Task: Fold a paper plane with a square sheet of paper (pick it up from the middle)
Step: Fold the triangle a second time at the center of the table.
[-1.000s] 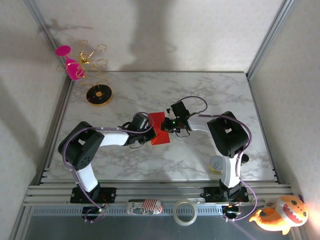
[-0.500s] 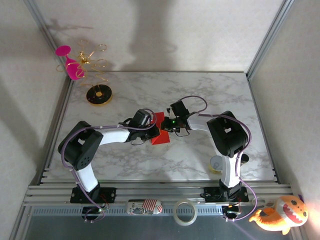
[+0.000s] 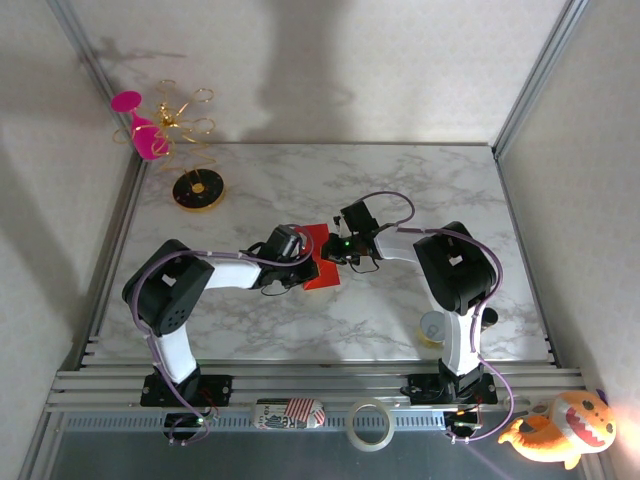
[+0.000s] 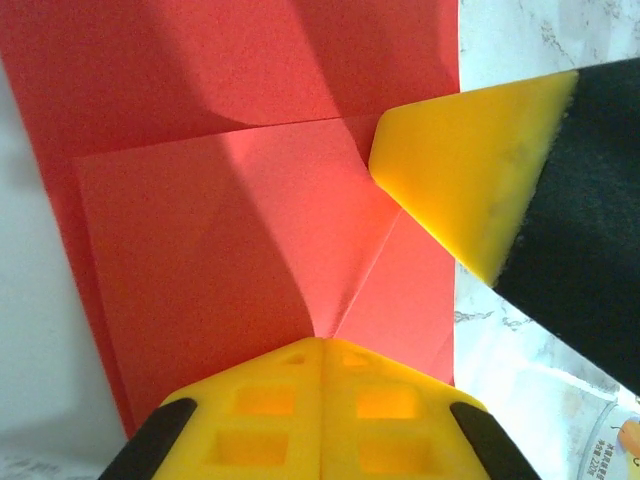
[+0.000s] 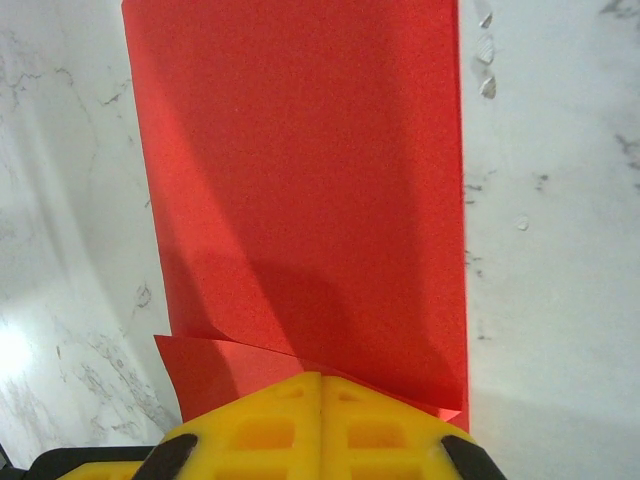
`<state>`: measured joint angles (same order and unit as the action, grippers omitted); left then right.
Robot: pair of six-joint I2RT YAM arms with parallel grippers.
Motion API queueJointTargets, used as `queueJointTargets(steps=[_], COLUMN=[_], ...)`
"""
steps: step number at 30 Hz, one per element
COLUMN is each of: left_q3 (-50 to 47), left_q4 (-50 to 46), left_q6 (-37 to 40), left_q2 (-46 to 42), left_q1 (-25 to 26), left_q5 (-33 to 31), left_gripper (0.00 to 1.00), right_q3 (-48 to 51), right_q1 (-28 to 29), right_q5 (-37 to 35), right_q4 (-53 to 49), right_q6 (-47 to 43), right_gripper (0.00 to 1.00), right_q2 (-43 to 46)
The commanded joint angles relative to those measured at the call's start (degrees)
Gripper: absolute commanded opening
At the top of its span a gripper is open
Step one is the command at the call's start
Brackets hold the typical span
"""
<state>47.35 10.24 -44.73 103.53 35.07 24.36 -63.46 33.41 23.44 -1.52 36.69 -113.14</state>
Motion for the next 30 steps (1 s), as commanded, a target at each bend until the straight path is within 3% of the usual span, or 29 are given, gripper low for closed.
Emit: queueJointTargets(steps=[1, 9, 15, 23, 30], left_q3=[-3.1, -6.8, -6.9, -0.5, 4.9], left_q4=[-7.3, -15.4, -24.1, -13.2, -4.9], left_q6=[2.5, 7.9, 12.1, 6.2, 0.3], left_q2=[0.1, -6.4, -11.7, -17.1, -7.4], left_q1=[1.1, 1.5, 0.8, -1.4, -1.9], left_q5=[-1.8, -0.1, -3.5, -7.7, -7.3], left_gripper=[0.05, 0.04, 0.03, 0.12, 0.13], right_q3=[0.7, 0.3, 0.6, -2.1, -2.5], right_q1=[0.0, 0.0, -0.1, -0.1, 0.0], right_q5=[-4.3, -4.8, -4.4, -1.4, -1.4], right_q4=[-5.8, -6.5, -5.4, -3.0, 0.7], right_q6=[0.0, -0.5, -0.5, -1.1, 2.2], right_gripper=[0.02, 0.02, 0.02, 0.06, 0.17], right_q2=[-4.1, -4.3, -3.7, 0.3, 5.8])
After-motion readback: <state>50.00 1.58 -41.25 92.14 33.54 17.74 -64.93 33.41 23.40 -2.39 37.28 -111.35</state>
